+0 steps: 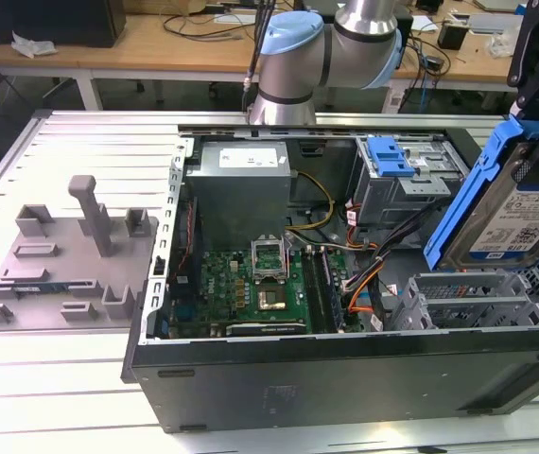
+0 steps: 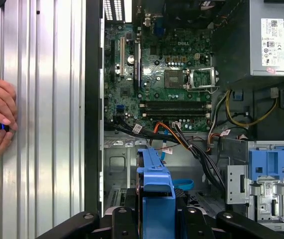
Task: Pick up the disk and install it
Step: 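Insert the disk into the insertion slot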
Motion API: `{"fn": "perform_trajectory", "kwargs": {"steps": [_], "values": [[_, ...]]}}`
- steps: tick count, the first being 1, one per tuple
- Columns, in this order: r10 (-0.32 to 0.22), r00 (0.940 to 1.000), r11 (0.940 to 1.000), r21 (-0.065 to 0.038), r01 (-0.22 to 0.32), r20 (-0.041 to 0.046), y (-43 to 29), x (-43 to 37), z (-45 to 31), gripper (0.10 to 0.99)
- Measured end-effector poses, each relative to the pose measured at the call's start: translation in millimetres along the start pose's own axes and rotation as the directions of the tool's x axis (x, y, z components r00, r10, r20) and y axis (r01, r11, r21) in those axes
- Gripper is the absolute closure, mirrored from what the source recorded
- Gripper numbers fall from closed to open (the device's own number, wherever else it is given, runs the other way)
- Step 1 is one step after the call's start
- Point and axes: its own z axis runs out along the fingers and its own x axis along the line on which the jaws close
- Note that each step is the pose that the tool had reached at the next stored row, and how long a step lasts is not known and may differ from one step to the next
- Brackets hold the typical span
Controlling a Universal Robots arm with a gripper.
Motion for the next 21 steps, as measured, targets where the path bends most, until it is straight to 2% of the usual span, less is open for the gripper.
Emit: {"fn": "perform_trajectory", "kwargs": {"steps": [16,21], "values": [[-0.008,1.0000,1.0000,0.000,0.008,-0.0004,-0.3,0.7,2.5,0.722],[-0.012,0.9999,0.9999,0.000,0.012,0.0000,-0.6,4.3,4.5,0.722]]}}
